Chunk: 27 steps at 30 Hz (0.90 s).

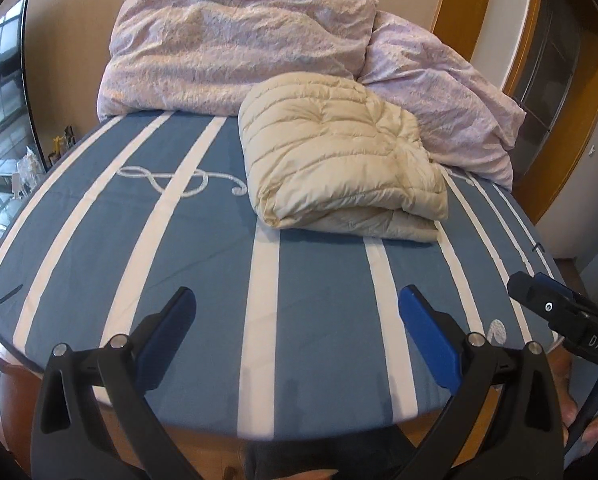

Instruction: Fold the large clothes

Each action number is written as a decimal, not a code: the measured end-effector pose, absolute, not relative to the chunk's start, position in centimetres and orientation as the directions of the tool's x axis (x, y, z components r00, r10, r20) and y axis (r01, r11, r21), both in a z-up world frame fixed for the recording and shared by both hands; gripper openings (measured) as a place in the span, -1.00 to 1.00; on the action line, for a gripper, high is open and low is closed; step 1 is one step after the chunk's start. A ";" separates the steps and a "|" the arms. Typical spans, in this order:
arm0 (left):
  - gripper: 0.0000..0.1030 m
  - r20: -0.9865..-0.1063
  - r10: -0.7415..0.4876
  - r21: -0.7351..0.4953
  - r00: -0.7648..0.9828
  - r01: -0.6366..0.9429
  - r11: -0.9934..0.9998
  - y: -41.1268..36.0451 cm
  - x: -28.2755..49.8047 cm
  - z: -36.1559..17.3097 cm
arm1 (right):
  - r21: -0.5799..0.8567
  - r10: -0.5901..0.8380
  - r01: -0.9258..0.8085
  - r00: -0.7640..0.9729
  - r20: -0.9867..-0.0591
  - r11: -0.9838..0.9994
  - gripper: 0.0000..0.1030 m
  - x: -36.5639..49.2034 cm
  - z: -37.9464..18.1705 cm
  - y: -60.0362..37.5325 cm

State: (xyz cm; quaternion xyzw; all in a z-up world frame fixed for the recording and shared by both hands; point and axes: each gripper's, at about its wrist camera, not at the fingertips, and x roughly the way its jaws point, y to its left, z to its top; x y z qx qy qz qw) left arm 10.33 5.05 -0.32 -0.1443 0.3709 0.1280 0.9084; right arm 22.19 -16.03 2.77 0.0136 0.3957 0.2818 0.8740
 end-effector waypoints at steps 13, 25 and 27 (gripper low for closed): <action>0.96 -0.721 0.091 -0.185 0.687 -0.316 0.931 4.7 9.9 0.6 | 0.283 0.516 -0.472 0.492 -0.701 0.835 0.97 22.2 2.9 -16.1; 0.96 -0.722 0.061 -0.201 0.689 -0.294 0.935 4.6 10.4 0.6 | 0.291 0.524 -0.476 0.485 -0.700 0.830 0.97 22.1 3.1 -15.8; 0.96 -0.721 0.061 -0.202 0.691 -0.293 0.934 4.6 10.3 0.6 | 0.291 0.524 -0.477 0.485 -0.700 0.830 0.97 22.1 3.1 -15.8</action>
